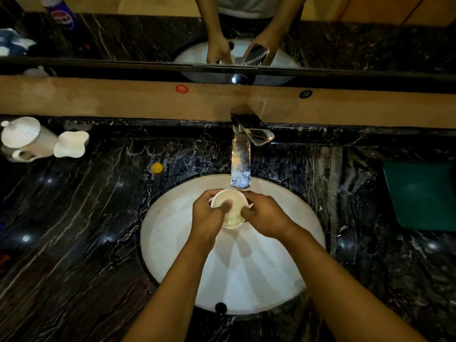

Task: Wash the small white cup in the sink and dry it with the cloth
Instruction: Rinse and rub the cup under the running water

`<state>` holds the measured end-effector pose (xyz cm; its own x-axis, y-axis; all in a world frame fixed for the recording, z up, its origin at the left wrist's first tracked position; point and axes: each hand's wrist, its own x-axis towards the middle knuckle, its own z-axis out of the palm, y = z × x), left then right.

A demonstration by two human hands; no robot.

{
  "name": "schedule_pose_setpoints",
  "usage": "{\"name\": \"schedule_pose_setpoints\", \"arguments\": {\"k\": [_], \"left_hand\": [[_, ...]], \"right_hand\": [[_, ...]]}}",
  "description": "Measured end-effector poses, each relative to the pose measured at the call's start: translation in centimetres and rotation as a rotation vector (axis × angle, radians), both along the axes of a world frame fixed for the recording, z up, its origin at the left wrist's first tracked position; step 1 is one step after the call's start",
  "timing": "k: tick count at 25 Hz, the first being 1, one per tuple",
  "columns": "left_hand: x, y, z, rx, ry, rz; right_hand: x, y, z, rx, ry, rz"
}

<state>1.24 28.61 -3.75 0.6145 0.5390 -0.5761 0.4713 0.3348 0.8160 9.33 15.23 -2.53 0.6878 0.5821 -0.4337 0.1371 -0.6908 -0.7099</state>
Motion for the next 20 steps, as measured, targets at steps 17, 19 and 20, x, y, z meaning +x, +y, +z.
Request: {"name": "schedule_pose_setpoints", "arguments": {"k": [17, 19, 20], "left_hand": [[-0.1, 1.1, -0.1, -0.045, -0.040, -0.078], [-0.4, 1.2, -0.2, -0.085, -0.041, -0.115], [-0.6, 1.1, -0.1, -0.129, -0.047, -0.125]], "right_hand": [[-0.9, 0.8, -0.9, 0.010, 0.178, 0.049], [-0.4, 0.7, -1.1, -0.019, 0.065, 0.033], [0.1, 0.9, -1.1, -0.056, -0.007, 0.021]]}}
